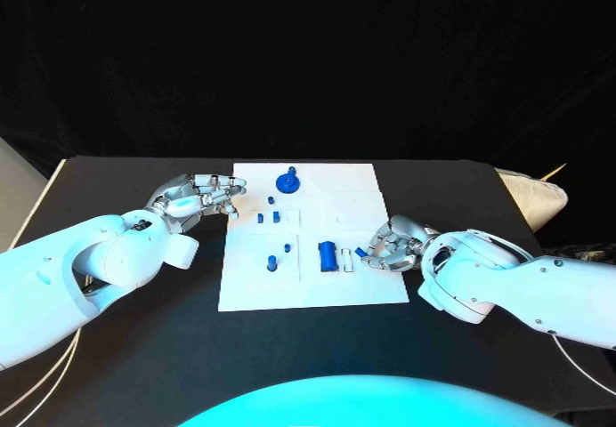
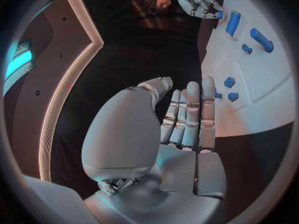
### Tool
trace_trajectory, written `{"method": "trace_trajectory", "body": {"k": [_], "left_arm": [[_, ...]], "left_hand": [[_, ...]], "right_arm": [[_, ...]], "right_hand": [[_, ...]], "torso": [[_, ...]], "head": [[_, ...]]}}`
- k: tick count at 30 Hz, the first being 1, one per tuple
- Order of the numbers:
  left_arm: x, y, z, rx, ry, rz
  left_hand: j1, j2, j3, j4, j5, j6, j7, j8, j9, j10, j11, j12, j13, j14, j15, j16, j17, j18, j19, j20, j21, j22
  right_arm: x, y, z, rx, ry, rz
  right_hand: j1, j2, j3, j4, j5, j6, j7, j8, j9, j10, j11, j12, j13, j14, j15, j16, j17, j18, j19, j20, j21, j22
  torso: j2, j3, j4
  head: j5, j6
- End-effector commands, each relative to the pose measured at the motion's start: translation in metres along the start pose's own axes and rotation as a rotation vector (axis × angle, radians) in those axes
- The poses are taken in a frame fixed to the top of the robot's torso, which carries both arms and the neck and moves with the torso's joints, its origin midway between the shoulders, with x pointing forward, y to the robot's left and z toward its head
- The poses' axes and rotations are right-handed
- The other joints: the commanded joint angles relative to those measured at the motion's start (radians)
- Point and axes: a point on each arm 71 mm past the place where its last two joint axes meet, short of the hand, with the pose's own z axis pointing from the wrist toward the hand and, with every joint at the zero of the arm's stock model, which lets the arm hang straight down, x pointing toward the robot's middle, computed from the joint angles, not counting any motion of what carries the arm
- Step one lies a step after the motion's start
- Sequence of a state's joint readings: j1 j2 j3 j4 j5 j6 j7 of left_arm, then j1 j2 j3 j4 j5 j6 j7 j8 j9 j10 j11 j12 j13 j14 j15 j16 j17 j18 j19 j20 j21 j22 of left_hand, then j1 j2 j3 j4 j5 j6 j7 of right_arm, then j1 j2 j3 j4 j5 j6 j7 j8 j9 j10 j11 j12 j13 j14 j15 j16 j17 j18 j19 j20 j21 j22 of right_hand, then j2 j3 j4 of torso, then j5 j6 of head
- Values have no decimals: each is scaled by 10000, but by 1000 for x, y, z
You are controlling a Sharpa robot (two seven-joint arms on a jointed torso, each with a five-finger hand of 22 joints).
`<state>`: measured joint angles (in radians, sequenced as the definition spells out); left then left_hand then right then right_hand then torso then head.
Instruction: Assemble the parts on the task board
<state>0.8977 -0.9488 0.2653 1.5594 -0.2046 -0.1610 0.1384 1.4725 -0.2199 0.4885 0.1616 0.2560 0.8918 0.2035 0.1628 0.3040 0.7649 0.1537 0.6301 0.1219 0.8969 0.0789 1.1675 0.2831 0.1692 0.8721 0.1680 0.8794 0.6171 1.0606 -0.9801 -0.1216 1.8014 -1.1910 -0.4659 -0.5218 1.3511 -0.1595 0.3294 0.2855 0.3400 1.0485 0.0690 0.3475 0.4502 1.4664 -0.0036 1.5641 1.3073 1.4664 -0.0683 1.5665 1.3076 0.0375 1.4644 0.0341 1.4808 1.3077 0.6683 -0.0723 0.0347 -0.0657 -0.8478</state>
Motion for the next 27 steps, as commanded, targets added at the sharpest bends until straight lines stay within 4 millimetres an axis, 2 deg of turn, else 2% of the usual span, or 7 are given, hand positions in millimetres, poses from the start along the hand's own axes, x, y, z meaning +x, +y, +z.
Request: {"method": "trace_trajectory", "body": {"k": [1,10,15,17,20,27], "left_arm": [[3,-1,0,43,158,-82],[3,-1,1,43,167,-86],[3,-1,1,38,162,-85],[3,-1,1,32,166,-85],[3,0,1,24,166,-84],[3,0,1,-3,171,-85]], "left_hand": [[-6,70,30,-2,67,-18,59,41,-13,-34,-10,23,-13,78,2,-44,-15,156,77,25,-40,-8],[-6,70,30,-2,67,-18,59,41,-13,-34,-10,23,-13,78,2,-44,-15,156,77,25,-40,-8],[-6,70,30,-2,67,-18,59,41,-13,-34,-10,23,-13,78,2,-44,-15,156,77,25,-40,-8],[-6,70,30,-2,67,-18,59,41,-13,-34,-10,23,-13,78,2,-44,-15,156,77,25,-40,-8],[11,70,43,-15,65,-19,63,45,-16,-41,-7,22,-23,74,2,-49,-17,154,82,20,-34,-5],[2,72,43,-8,64,-18,65,46,-16,-42,-5,22,-26,74,4,-50,-17,152,82,21,-34,-5]], "right_arm": [[4,4,2,-40,220,292],[10,9,9,179,451,204],[12,10,12,311,434,91],[12,10,13,363,394,49],[13,11,14,387,443,-19],[18,15,14,398,847,-209]], "right_hand": [[-164,-40,95,4,-60,33,-29,42,58,982,-60,-56,2572,1044,-64,43,2632,-156,802,-53,-33,2102],[-526,-146,195,22,-190,26,-13,61,78,978,-45,-65,2568,1044,-50,43,2632,-148,792,-40,-75,2084],[-914,-212,274,29,-742,25,0,82,100,979,-31,-65,2569,1044,-37,43,2632,-150,797,-26,-68,2095],[-1030,-217,277,36,-842,28,4,87,104,986,-27,-51,2576,1044,-34,43,2632,-153,801,-24,-58,2103],[-1144,-215,275,44,-897,36,5,92,107,994,-24,-36,2584,1044,-32,43,2632,-154,803,-21,-51,2108],[-1454,-239,218,49,-962,43,14,100,111,996,-16,-33,2585,1044,-24,43,2632,-153,802,-12,-60,2108]], "torso": [[9,6,-12],[4,10,11],[-2,11,1],[1,14,-3],[2,16,-5],[16,18,-15]], "head": [[-14,9],[-24,-22],[-16,-31],[4,-32],[53,-35],[61,-80]]}}
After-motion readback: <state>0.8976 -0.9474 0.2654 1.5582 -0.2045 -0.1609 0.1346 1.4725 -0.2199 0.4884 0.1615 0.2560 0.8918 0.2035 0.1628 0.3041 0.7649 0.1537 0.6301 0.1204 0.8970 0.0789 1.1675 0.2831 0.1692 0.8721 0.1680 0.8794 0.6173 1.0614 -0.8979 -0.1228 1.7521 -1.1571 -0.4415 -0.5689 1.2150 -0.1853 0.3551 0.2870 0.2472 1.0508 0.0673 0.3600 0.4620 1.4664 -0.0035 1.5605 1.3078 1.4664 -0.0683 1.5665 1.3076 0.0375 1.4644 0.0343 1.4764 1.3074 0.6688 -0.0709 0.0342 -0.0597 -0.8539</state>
